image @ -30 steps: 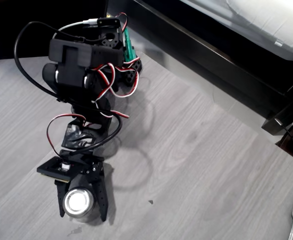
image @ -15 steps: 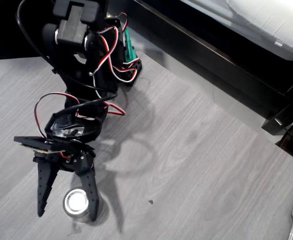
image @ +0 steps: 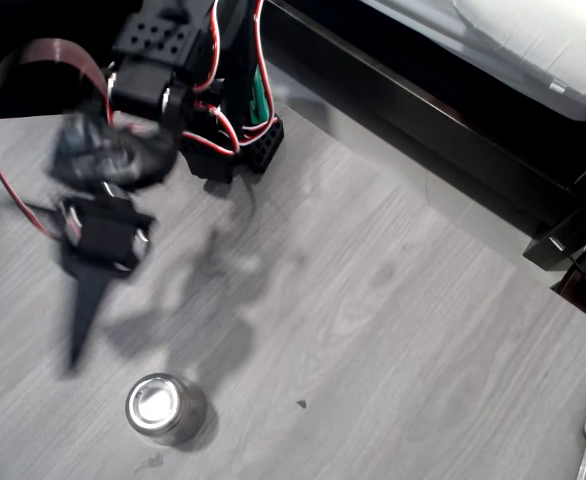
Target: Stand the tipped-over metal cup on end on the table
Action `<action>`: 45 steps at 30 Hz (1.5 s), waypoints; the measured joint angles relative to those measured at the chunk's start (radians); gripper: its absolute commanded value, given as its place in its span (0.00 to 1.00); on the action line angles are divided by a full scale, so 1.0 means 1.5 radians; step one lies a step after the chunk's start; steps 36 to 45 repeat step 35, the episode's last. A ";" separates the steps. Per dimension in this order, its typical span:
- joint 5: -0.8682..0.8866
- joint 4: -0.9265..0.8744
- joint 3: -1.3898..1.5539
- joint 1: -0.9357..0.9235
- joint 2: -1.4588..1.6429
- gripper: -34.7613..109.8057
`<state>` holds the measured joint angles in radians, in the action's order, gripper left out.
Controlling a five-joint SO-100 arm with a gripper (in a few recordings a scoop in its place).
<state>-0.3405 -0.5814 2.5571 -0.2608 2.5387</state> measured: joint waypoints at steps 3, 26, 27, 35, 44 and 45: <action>0.074 -0.093 0.001 0.017 0.006 0.24; 0.191 -0.291 0.318 0.114 0.494 0.24; 0.190 -0.300 0.320 0.114 0.494 0.24; 0.191 -0.387 0.321 0.100 0.494 0.24; 0.191 -0.387 0.321 0.100 0.494 0.24; 0.191 -0.387 0.321 0.100 0.494 0.24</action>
